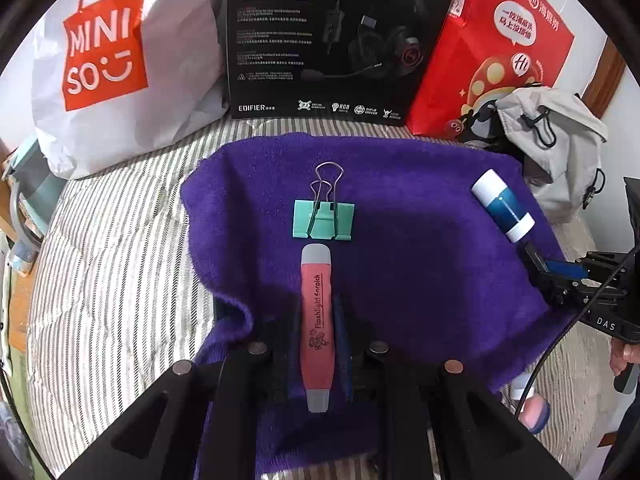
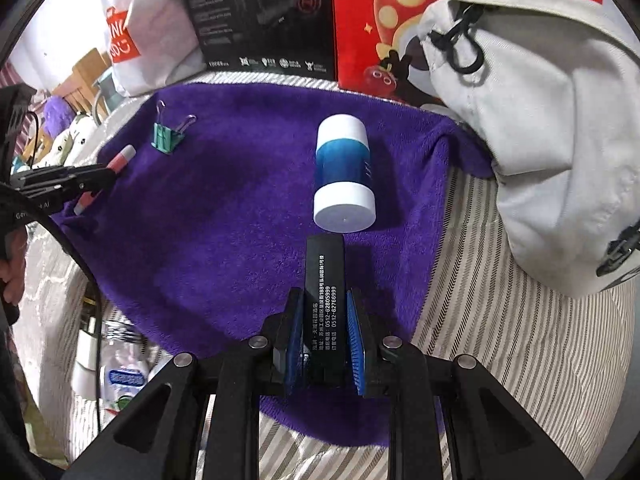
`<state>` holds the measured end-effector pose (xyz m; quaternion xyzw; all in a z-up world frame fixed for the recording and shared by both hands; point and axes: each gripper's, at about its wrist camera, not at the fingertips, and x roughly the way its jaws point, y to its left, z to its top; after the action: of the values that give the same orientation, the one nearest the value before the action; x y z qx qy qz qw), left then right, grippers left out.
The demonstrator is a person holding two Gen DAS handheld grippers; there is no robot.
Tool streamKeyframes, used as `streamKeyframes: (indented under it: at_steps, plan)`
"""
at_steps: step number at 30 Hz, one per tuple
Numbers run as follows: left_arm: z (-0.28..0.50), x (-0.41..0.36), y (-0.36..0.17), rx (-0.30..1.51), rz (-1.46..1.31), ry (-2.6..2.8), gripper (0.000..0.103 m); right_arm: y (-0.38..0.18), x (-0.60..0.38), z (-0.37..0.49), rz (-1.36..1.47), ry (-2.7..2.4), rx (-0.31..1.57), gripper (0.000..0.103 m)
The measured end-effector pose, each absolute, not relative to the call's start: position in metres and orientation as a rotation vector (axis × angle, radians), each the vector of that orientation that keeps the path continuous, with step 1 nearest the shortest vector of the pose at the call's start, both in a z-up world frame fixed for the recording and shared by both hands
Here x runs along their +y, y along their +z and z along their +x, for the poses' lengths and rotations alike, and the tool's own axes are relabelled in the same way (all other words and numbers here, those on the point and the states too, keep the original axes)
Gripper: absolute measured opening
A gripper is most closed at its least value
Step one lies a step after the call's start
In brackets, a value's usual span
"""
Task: Organize rigid objects
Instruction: 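Carry the highlighter and power bank onto the towel and release both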
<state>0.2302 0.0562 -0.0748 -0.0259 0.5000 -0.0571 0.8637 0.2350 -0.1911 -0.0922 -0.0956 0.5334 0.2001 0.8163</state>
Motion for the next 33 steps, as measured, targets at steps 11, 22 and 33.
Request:
streamKeyframes:
  at_steps: [11,22,33]
  plan:
    - [0.245,0.055,-0.093,1.075,-0.032,-0.111,0.016,-0.103,-0.188,0.241,-0.210,0.423,1.139,0.022]
    - [0.238,0.053,-0.096,1.062,-0.038,-0.111,0.025,-0.102,-0.186,0.238,-0.229,0.460,1.131,0.036]
    - [0.219,0.045,-0.082,1.078,-0.055,-0.110,0.044,-0.070,-0.189,0.214,-0.223,0.429,1.090,0.043]
